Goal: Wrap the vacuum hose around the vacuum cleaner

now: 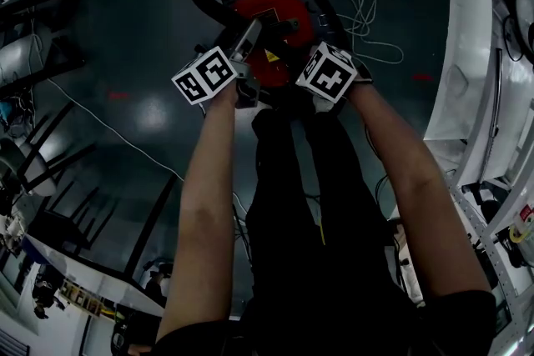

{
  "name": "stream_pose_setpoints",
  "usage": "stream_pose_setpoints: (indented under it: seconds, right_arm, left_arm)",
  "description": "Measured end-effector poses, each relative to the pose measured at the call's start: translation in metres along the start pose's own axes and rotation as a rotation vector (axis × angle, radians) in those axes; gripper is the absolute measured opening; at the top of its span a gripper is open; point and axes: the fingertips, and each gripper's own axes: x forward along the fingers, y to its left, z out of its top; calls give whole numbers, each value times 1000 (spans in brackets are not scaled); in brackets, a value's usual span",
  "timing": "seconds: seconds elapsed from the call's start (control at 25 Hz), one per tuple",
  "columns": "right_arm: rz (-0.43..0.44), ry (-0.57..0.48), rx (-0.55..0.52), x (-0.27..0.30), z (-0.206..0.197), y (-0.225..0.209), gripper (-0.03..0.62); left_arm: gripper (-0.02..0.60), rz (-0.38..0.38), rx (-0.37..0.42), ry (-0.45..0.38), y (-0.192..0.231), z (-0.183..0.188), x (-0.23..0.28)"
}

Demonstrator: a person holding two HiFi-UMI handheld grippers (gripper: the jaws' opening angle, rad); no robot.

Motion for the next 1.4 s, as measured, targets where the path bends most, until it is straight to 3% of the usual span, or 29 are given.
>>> stream_pose_setpoints:
  seconds: [0.12,0.36,0.48,0.88,1.4]
  right_arm:
    - [12,-2,26,0,-1,-2,182]
    - [16,22,-4,7,1,-1,193]
    - [8,35,-53,7,1,1,238]
    - [-42,26,-112,6,3,3,245]
    - [-69,-62,-46,-13,11,8,213]
  left_arm:
    - [411,16,39,20,7,-6,-3]
    - [405,4,138,51,3,-15,-10]
    - [405,3,198,68,-2,-20,-14]
    - [402,24,210,76,-1,-21,-16]
    - [374,20,241,136,-9,-41,-25]
